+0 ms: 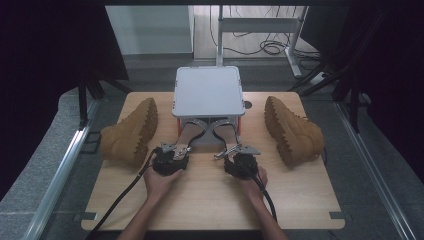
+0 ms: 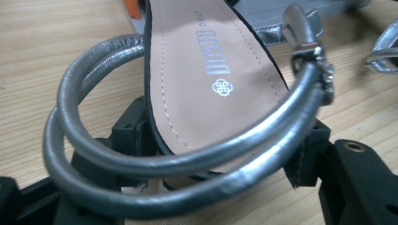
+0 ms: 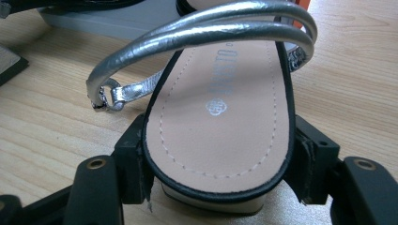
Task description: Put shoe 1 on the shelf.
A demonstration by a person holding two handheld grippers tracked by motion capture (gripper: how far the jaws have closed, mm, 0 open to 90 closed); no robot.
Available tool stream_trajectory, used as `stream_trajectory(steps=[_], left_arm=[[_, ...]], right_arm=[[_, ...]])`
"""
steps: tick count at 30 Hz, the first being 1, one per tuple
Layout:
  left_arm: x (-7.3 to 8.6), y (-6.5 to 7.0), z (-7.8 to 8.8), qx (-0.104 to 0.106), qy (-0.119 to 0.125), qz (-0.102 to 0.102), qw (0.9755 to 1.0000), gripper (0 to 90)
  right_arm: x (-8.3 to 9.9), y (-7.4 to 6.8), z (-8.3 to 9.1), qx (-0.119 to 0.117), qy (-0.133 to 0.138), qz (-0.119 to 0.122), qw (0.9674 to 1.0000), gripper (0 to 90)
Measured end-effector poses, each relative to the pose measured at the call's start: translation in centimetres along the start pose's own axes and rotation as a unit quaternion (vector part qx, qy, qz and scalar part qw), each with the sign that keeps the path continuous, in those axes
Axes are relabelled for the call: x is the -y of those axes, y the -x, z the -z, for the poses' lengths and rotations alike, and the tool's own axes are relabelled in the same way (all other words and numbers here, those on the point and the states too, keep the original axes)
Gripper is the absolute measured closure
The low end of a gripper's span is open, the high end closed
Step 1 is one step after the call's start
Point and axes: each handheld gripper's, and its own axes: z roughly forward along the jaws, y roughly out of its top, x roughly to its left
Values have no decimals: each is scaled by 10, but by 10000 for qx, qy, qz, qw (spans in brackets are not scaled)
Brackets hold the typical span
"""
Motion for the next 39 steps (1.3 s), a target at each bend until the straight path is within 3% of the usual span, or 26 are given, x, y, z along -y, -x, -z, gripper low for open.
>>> stream_trajectory(steps=[13, 39], left_arm=[[-11, 4, 1, -339, 356, 317, 9983, 410], [-31, 22, -26, -1100, 873, 428, 9892, 422]], right_arm=[[0, -1, 0, 48, -22, 16, 10000, 362], [-1, -2, 0, 108, -53, 82, 9999, 372]])
